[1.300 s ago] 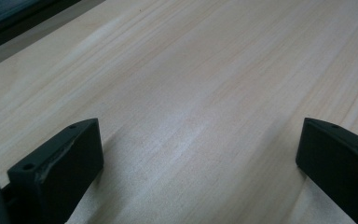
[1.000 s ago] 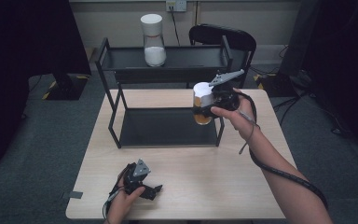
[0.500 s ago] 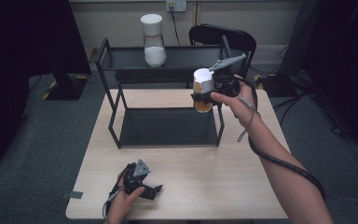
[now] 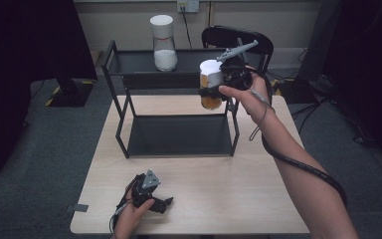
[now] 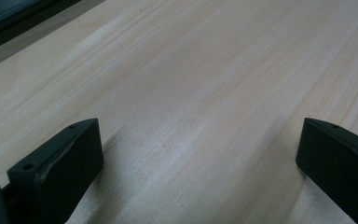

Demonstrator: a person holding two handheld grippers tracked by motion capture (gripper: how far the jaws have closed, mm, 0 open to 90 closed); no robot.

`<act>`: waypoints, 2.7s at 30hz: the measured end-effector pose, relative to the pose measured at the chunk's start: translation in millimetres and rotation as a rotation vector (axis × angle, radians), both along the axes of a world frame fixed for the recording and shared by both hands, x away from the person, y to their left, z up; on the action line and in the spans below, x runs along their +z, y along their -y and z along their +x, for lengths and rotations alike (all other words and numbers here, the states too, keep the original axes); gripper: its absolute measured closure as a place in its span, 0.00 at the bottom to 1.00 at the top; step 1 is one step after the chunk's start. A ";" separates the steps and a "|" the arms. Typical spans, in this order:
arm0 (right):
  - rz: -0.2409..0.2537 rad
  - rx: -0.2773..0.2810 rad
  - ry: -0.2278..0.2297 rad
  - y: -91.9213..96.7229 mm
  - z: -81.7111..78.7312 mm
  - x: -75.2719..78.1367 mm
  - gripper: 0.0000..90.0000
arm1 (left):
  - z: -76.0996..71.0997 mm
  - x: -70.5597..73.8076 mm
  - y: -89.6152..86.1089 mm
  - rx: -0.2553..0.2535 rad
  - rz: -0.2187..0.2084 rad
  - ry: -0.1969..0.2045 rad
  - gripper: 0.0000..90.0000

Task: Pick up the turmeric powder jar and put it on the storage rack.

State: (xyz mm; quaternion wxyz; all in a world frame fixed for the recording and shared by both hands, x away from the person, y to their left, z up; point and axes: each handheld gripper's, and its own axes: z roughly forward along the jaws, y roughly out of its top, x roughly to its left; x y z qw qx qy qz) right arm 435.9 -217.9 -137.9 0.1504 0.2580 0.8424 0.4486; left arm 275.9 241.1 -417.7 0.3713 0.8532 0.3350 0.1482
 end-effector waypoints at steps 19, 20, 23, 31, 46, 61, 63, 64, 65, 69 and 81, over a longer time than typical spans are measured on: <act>-0.016 -0.010 0.020 -17.5 5.3 47.3 0.34 | 0.1 0.4 0.1 -0.001 0.003 0.000 0.00; -0.013 -0.012 0.017 -17.7 6.1 49.4 0.34 | 0.1 0.3 0.1 -0.001 0.003 0.000 0.00; -0.005 -0.018 0.015 -18.0 8.3 55.6 0.34 | 0.1 0.3 0.0 -0.001 0.002 0.000 0.00; 0.015 -0.040 0.019 -23.1 16.8 70.5 0.34 | 0.1 0.1 0.0 -0.001 0.001 0.001 0.00; 0.002 -0.103 0.027 -44.1 45.1 79.9 0.34 | 0.2 0.3 0.0 -0.002 0.002 0.000 0.00; 0.002 -0.139 0.013 -52.9 67.5 70.6 0.34 | 0.1 0.3 0.0 -0.001 0.003 0.000 0.00; -0.003 -0.141 0.007 -54.2 69.1 68.2 0.34 | 0.0 0.3 0.1 -0.001 0.003 0.001 0.00; -0.007 -0.138 0.005 -54.7 70.2 67.0 0.34 | 0.0 0.3 0.1 -0.001 0.003 0.001 0.00; 0.007 -0.140 0.008 -53.4 70.1 64.6 0.34 | 0.1 0.3 0.1 -0.001 0.003 0.001 0.00; 0.012 -0.142 0.007 -53.2 70.5 63.5 0.34 | 0.1 0.3 0.1 -0.001 0.003 0.001 0.00; 0.010 -0.138 0.023 -52.8 66.5 60.0 0.34 | 0.1 0.3 0.0 -0.001 0.003 0.000 0.00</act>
